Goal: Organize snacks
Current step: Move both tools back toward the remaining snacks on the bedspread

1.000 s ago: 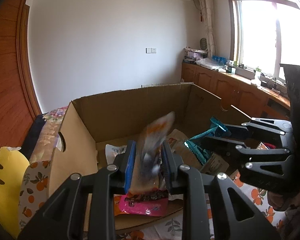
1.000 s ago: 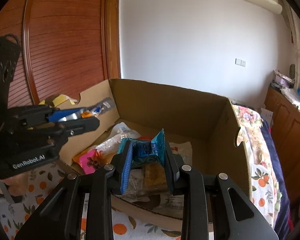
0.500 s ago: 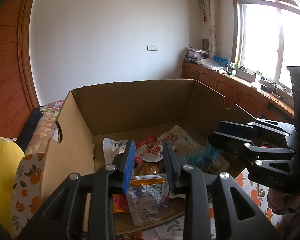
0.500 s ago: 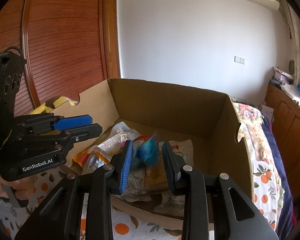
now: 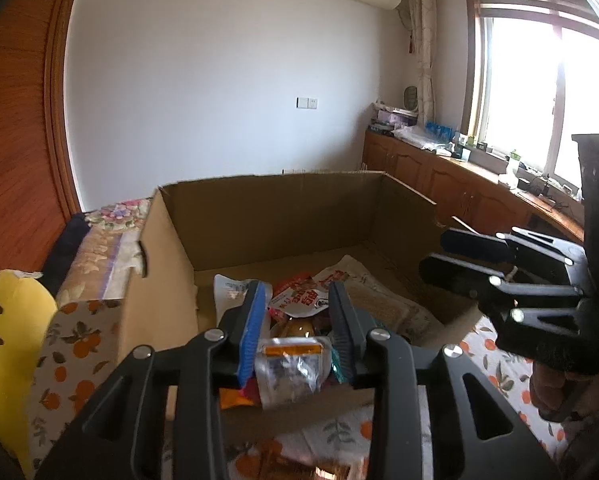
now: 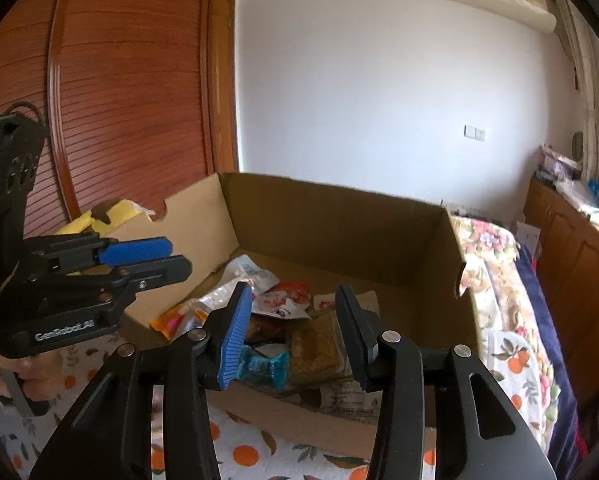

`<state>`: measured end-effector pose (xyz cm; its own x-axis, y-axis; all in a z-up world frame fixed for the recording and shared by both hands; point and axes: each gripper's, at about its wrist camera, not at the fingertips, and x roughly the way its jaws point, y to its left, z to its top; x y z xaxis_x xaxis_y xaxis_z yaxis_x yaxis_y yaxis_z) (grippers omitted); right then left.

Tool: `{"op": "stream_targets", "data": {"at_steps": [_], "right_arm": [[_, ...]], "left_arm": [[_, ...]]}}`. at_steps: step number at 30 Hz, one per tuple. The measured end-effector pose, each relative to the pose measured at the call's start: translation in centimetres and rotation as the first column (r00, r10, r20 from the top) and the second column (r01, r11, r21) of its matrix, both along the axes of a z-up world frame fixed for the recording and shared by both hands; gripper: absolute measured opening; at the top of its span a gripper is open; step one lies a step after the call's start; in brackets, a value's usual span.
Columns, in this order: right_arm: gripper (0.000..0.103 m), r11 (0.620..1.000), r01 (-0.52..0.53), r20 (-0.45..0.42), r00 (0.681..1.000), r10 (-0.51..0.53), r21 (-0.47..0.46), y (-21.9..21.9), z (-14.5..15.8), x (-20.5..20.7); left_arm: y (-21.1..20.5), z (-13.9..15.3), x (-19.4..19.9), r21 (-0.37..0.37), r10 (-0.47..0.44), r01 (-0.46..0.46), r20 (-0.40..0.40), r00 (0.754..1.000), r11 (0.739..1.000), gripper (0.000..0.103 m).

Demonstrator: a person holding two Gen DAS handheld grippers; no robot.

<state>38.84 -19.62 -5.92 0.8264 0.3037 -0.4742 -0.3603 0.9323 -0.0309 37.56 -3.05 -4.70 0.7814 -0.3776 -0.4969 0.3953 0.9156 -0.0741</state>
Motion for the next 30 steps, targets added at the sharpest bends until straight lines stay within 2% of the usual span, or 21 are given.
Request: {"op": "stream_targets", "data": {"at_steps": [5,11,15,19,24,30], "right_arm": [[0.044,1.0,-0.013,0.013,1.0,0.013,0.007,0.6,1.6,-2.2],[0.044,1.0,-0.008,-0.005,1.0,0.008,0.005,0.8,1.9,-5.7],[0.045,1.0,0.004,-0.034,0.999,-0.005,-0.009,1.1,0.9,-7.1],[0.045,1.0,0.013,-0.065,0.998,-0.014,-0.008,1.3,-0.4,-8.2],[0.045,1.0,0.019,-0.108,0.994,-0.018,0.002,1.5,-2.0,-9.2],[0.045,1.0,0.01,-0.172,0.985,-0.01,0.004,1.8,-4.3,-8.8]], "left_arm": [[1.4,0.7,-2.7,0.02,-0.006,0.006,0.006,1.0,1.0,0.041],[2.7,-1.1,-5.4,0.046,-0.011,0.012,-0.032,0.999,0.999,0.048],[2.6,-3.4,-6.2,0.074,-0.002,0.008,-0.091,0.996,0.997,0.049],[2.2,-5.5,-6.4,0.058,0.011,-0.002,-0.164,0.986,0.998,0.049],[1.6,-7.2,-5.6,0.036,0.062,-0.055,-0.222,0.973,0.998,0.049],[0.7,-8.9,-3.9,0.06,0.118,-0.105,-0.285,0.951,0.993,0.049]]}}
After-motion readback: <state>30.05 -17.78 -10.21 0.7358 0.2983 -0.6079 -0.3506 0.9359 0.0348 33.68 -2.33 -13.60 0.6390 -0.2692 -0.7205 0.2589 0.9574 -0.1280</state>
